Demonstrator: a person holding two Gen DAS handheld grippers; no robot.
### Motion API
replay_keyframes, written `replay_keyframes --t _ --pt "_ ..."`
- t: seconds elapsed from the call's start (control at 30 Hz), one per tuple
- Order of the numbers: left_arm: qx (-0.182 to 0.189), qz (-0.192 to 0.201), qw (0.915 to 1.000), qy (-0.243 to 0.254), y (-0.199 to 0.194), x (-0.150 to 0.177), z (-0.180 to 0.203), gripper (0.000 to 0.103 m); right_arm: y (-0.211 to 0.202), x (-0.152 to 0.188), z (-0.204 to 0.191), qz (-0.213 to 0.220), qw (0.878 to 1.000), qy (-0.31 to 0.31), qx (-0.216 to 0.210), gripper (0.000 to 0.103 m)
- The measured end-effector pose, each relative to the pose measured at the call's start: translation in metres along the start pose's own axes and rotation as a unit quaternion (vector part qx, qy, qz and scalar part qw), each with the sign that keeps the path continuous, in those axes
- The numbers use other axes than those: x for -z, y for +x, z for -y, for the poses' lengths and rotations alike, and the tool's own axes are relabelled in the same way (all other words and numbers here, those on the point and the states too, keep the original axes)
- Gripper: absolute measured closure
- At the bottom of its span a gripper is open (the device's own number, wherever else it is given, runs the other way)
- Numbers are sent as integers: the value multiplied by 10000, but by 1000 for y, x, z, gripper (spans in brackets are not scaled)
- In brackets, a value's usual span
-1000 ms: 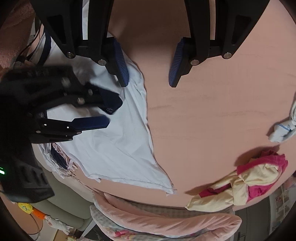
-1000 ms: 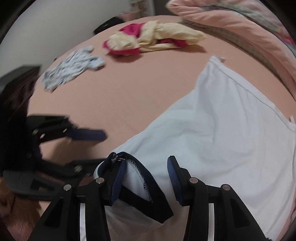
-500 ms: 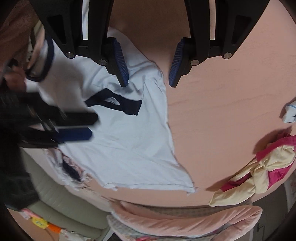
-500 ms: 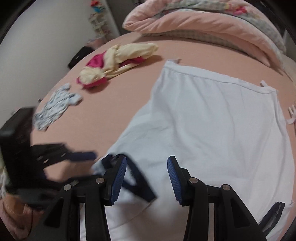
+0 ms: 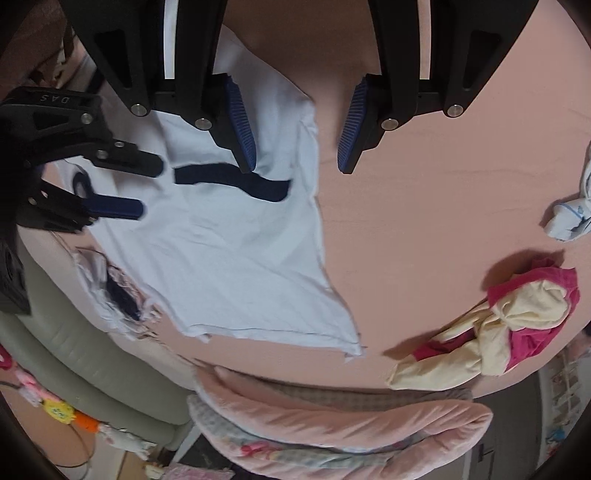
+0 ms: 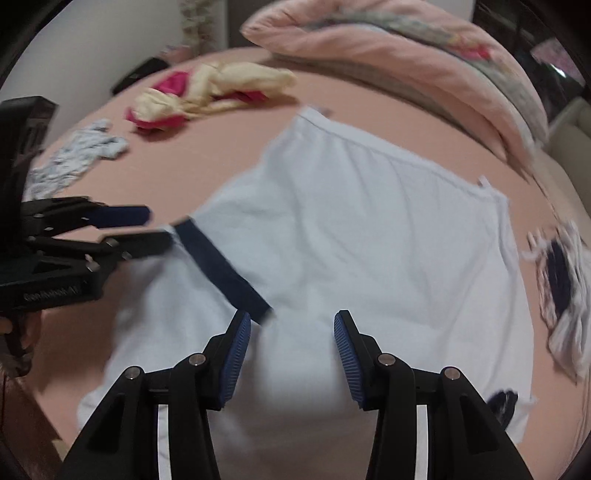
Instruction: Fold clothes
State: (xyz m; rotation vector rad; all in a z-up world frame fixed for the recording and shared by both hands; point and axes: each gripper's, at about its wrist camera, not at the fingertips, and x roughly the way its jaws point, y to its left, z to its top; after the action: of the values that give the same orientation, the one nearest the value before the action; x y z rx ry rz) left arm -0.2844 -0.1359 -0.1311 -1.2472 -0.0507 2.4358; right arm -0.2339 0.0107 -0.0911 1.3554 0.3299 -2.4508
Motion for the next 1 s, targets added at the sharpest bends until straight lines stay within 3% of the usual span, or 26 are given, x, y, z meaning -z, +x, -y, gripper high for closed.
replay_keyframes --t 0.1,0.2,0.3,0.43,0.57,0.6,0.7,0.77,0.9,1.0 --pt "-33 -166 9994 308 7 5 9 60 8 -9 -15 -63 9992 -305 -255 55" --pt "-109 -457 9965 693 9 14 20 60 41 -9 -14 -521 9965 -484 440 55" --pt "67 -487 9950 867 -8 25 31 60 34 -6 8 -513 9984 247 -35 55" --pt "347 -508 9934 970 -28 43 49 60 -3 17 8 -381 9948 553 -762 55" --pt "-126 -1218 9861 1123 -9 81 73 60 -7 61 -7 -732 9930 418 -828 54" --pt "-253 -1071 9873 1150 -17 88 78 60 -11 68 -12 -715 9933 340 -838 53" --pt "-124 -1227 9875 985 -34 99 84 60 -23 91 -25 -662 9940 109 -867 46" --pt "-236 -1142 9897 829 -43 98 83 60 -31 104 -32 -618 9941 -4 -892 46" --pt "-312 -597 9977 -103 -55 81 69 60 -55 104 -8 -348 9928 538 -1008 46" --pt "-249 -550 9958 -691 -45 77 71 60 -79 104 32 29 9904 1227 -631 46"
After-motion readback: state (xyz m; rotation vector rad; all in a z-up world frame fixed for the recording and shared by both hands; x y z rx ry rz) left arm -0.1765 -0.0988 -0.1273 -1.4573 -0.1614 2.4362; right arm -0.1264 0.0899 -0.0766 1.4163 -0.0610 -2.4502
